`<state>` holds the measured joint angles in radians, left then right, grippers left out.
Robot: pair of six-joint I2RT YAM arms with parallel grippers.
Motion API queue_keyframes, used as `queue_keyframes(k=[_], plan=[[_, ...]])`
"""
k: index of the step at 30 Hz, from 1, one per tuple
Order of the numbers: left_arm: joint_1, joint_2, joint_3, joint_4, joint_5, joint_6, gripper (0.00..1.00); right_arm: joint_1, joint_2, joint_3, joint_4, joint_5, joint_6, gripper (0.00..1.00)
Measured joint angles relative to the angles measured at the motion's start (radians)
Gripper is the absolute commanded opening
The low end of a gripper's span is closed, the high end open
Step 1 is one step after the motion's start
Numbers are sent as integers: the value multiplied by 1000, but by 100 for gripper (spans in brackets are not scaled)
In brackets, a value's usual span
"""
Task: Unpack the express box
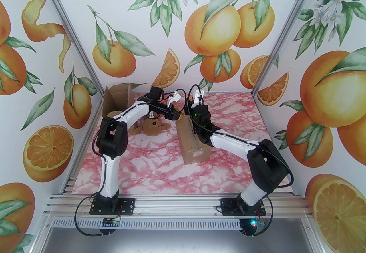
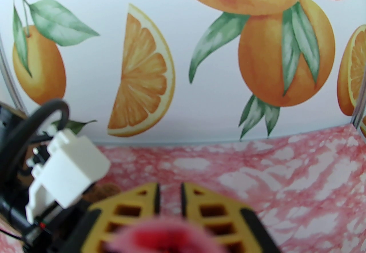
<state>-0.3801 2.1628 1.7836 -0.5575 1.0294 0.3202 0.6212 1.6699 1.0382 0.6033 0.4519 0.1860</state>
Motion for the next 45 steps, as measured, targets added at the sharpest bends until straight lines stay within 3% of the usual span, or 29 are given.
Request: queue_keyframes(k=[23,45], plan=[[-1,0,-12,17,-5,-39,45,13,-46,-77,53,14,8,0],[2,-32,-93,139,-1,-112,43,69,-53,-60,78,136,-11,0]])
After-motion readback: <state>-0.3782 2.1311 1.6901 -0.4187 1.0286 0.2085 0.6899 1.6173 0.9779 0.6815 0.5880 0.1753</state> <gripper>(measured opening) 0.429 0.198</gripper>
